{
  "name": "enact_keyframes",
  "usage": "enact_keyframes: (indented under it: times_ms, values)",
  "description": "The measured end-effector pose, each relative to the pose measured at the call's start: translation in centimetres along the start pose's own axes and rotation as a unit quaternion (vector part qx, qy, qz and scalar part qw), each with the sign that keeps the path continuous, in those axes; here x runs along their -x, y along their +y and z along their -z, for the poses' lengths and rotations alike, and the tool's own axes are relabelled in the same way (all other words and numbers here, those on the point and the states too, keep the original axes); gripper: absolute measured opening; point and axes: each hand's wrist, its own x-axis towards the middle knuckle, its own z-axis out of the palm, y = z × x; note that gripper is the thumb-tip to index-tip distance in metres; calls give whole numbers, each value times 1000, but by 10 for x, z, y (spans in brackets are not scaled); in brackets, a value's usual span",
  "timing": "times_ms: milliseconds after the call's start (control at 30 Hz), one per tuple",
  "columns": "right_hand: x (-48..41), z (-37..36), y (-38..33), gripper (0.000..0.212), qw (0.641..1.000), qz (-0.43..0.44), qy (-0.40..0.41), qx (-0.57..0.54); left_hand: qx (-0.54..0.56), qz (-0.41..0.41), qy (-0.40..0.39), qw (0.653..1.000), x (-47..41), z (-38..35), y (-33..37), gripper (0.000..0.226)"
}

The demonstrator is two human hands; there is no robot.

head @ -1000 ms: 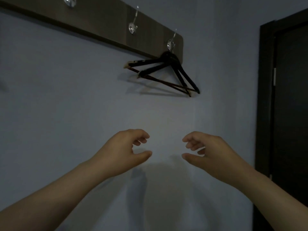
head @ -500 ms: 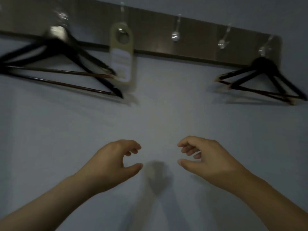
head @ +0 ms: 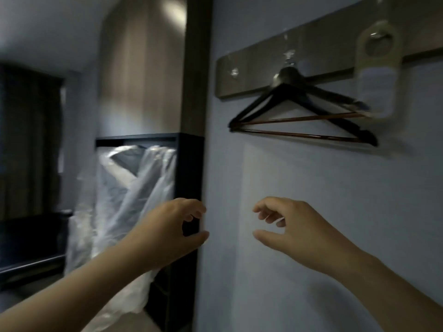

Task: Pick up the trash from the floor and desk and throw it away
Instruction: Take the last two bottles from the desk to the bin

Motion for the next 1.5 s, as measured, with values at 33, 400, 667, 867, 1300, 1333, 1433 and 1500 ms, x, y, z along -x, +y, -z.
enact_keyframes:
  times_ms: [33, 400, 667, 867, 1300, 1333, 1433, 1500]
  values:
    - [-6, -7, -4, 32, 1000, 21, -10, -16, -13, 20, 10, 1000, 10, 8, -3, 43]
    - [-25, -94, -80, 35, 952, 215, -110, -186, -179, 240, 19, 954, 145, 74, 10, 42]
    - [-13, -114, -177, 36, 914, 296, -120, -251, -237, 293, 47, 925, 215, 148, 29, 43]
    - [-3, -117, -236, 34, 905, 314, -107, -267, -244, 307, 53, 918, 257, 198, 22, 43]
    - [-9, -181, -309, 41, 914, 302, -143, -231, -224, 327, 56, 916, 314, 232, -55, 43]
    - [-18, -188, -312, 42, 915, 300, -141, -229, -225, 325, 56, 917, 313, 233, -66, 43]
    - [-47, -210, -317, 43, 916, 301, -132, -230, -232, 324, 57, 915, 305, 235, -102, 44]
    - [-69, -230, -319, 41, 915, 307, -126, -229, -238, 324, 57, 914, 296, 231, -130, 43]
